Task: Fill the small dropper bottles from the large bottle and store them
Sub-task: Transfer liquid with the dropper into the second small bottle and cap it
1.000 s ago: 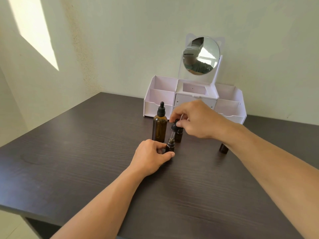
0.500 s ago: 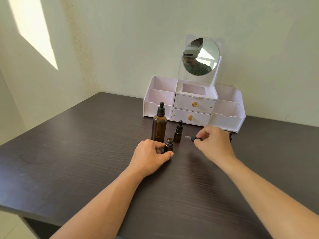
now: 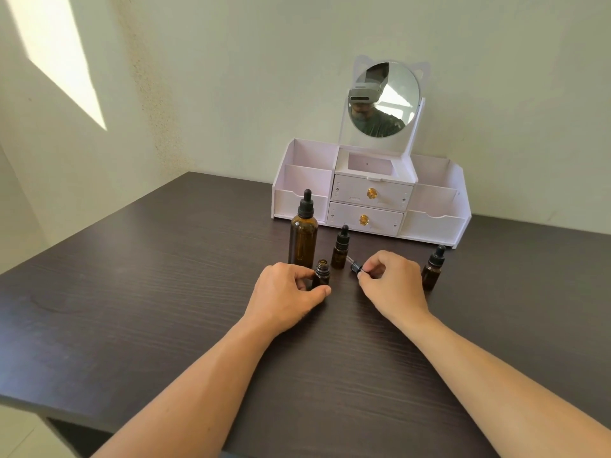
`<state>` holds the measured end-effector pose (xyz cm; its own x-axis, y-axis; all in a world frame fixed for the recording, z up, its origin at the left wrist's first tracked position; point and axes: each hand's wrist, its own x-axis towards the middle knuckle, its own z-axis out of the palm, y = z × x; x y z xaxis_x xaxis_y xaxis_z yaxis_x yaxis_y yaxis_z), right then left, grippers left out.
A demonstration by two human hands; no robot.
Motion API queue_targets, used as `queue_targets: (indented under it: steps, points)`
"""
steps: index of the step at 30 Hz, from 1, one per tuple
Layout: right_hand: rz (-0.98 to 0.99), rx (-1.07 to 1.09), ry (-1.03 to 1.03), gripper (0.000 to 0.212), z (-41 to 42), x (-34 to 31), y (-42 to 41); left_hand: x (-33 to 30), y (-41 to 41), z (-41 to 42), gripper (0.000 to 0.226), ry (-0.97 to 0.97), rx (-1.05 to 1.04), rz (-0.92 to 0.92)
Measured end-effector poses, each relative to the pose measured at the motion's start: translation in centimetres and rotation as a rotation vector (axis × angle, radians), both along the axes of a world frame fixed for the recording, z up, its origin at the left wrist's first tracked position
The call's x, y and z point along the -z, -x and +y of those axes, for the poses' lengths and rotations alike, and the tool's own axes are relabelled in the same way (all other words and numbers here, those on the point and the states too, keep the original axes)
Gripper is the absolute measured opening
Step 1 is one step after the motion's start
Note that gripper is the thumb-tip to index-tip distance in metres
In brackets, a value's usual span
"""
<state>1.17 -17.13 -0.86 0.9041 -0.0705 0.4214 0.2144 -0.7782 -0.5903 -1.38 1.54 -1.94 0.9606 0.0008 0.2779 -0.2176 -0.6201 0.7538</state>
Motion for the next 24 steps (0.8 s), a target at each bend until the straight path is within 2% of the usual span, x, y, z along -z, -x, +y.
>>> queue_targets:
  steps: [10, 14, 18, 24]
  points:
    - [0.023, -0.014, -0.02, 0.013, -0.3, 0.1, -0.1, -0.1, 0.2, -0.1, 0.054, 0.003, -0.018, 0.001]
    - [-0.072, -0.028, -0.07, 0.013, 0.6, -1.9, -0.2, 0.1, 0.1, -0.1, 0.051, 0.032, -0.024, -0.007]
    - [-0.175, -0.18, -0.138, 0.006, 3.4, -6.3, -1.5, 0.1, -0.1, 0.0, 0.05, 0.02, -0.027, -0.01]
    - [-0.044, -0.314, -0.17, 0.031, 7.3, -9.7, -3.8, 0.0, 0.1, 0.0, 0.059, 0.001, -0.053, -0.012]
